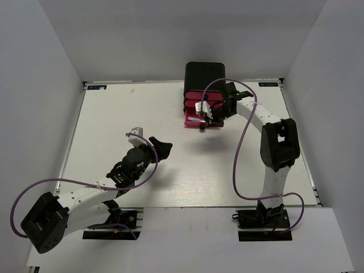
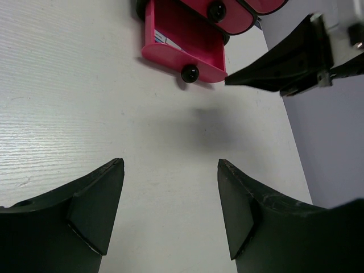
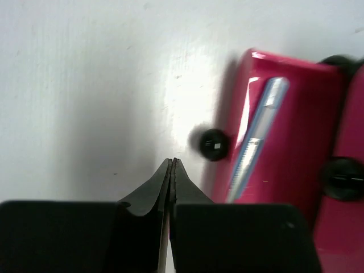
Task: Sort the stationery into containers
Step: Close the drawer at the center of the board.
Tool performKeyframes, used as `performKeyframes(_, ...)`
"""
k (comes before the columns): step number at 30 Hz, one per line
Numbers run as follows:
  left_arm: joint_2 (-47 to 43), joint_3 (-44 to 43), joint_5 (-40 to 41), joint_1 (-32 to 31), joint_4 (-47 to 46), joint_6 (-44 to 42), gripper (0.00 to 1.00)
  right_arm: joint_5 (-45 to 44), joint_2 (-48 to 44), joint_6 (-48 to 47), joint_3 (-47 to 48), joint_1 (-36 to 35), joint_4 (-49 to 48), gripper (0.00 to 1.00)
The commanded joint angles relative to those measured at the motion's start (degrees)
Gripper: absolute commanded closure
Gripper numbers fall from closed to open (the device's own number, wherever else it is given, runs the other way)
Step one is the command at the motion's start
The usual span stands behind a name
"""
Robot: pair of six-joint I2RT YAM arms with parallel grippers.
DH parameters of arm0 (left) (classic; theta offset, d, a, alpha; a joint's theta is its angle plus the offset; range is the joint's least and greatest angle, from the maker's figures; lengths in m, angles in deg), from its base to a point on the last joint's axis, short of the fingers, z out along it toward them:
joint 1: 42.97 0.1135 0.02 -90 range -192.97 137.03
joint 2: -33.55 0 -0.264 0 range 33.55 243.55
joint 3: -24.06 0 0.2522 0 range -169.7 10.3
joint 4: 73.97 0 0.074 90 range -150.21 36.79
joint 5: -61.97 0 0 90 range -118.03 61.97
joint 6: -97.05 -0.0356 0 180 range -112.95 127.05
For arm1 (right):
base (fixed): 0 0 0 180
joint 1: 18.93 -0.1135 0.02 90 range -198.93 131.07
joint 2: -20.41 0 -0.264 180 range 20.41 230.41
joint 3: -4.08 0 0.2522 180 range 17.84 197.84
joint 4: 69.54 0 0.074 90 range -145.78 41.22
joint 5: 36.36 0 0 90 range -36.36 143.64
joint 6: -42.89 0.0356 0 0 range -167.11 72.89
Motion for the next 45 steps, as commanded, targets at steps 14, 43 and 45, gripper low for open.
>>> performKeyframes(14,-2.2,1.0,-0.2,0.2,0.9,0.6,0.24,-17.8,-3.2,11.2,-14.8,-2.2,-26.8,1.00)
performKeyframes(43,-4.8,1.0,1.4,0.2,4.2,1.1,0.24,-38.4,1.1,17.0,-21.5,-6.3,-60.1,1.00)
performKeyframes(45,-4.8,1.0,1.4,0.2,4.2,1.1,0.24,-38.6,1.3,16.8,-21.2,-6.3,-60.4,1.00)
